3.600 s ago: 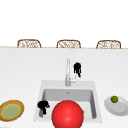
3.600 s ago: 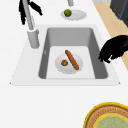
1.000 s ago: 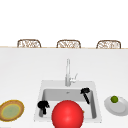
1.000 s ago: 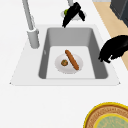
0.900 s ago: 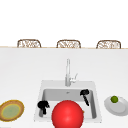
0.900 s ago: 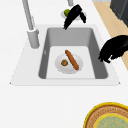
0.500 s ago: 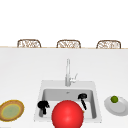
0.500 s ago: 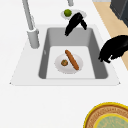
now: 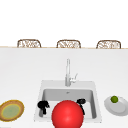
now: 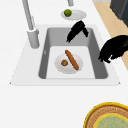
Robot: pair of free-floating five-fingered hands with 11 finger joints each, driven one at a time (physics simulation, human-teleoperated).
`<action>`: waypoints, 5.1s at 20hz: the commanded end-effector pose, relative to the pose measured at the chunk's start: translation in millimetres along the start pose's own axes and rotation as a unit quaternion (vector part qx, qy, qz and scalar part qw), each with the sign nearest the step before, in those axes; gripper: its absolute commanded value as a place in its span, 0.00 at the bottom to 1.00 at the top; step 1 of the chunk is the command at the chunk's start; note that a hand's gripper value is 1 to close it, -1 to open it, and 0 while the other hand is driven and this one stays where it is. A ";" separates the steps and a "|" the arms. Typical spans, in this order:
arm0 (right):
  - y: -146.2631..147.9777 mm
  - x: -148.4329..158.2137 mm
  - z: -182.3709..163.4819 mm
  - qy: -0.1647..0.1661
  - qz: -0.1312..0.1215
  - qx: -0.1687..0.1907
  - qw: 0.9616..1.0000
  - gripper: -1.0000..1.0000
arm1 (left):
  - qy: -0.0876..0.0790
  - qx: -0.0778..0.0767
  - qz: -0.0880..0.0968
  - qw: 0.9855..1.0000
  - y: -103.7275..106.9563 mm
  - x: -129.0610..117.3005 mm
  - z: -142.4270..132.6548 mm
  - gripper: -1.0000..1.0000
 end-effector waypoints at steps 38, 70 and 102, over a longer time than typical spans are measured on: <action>74.6 32.3 -167.1 0.029 -0.100 0.013 0.995 0.00 | 0.000 0.000 0.000 1.000 0.0 0.0 0.0 0.50; -20.5 19.6 -48.6 0.050 -0.062 -0.172 0.982 1.00 | 0.000 0.000 0.000 1.000 0.0 0.0 0.0 0.50; -42.4 -74.0 191.8 0.034 -0.067 -0.173 0.982 1.00 | 0.000 0.000 0.000 1.000 0.0 0.0 0.0 0.50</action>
